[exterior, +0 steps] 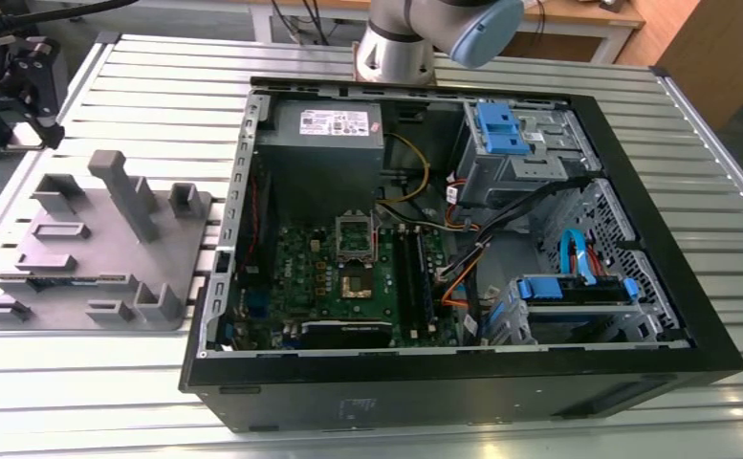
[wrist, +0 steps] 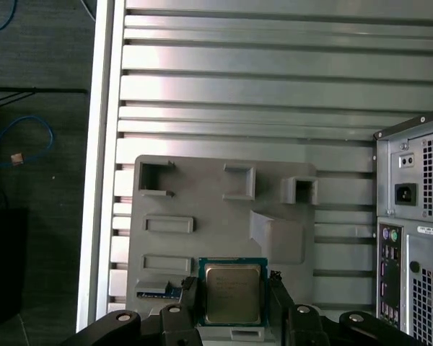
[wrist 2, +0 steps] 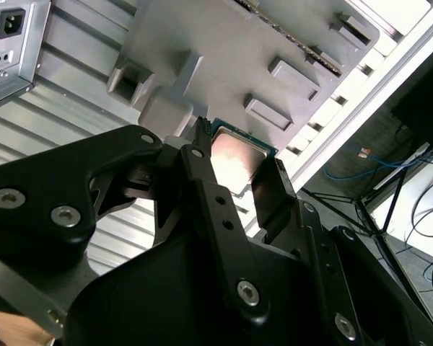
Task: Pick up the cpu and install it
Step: 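Pick up the cpu and move it towards the insertion slot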
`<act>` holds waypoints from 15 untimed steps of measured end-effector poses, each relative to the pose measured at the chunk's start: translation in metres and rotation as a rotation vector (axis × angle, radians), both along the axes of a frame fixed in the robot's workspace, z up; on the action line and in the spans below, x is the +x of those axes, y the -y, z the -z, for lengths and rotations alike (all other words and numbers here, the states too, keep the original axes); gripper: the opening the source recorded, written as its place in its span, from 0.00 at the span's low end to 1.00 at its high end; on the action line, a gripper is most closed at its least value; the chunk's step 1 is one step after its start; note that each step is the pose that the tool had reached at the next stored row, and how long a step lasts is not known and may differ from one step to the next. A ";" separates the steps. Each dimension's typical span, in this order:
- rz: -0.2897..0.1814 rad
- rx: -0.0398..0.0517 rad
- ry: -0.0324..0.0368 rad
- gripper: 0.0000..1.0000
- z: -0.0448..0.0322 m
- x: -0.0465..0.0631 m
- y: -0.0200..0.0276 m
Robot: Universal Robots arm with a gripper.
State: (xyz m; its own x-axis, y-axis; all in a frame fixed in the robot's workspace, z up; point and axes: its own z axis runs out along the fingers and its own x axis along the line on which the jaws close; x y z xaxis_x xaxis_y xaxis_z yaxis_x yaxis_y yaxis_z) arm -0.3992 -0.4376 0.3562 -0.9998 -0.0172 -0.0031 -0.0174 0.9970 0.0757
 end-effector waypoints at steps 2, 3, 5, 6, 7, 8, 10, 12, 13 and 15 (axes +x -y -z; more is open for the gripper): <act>0.000 0.0001 0.0001 0.47 0.0000 0.000 0.0000; 0.000 -0.0001 -0.0001 0.47 -0.0002 0.000 0.0000; 0.000 -0.0003 -0.0005 0.47 -0.0004 0.001 0.0000; 0.000 -0.0002 -0.0003 0.47 -0.0003 0.002 0.0000; 0.000 -0.0001 -0.0002 0.47 -0.0002 0.003 0.0000; 0.000 -0.0002 -0.0002 0.47 -0.0002 0.004 0.0000; 0.000 -0.0002 -0.0003 0.47 -0.0003 0.007 0.0000; 0.000 -0.0002 -0.0003 0.47 -0.0003 0.011 0.0000; 0.000 -0.0001 -0.0002 0.47 -0.0002 0.013 0.0000; 0.000 -0.0002 -0.0003 0.47 -0.0002 0.017 0.0000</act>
State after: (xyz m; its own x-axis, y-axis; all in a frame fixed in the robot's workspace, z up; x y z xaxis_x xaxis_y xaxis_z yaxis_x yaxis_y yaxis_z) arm -0.3819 -0.4376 0.3565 -0.9998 -0.0173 -0.0028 -0.0174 0.9970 0.0755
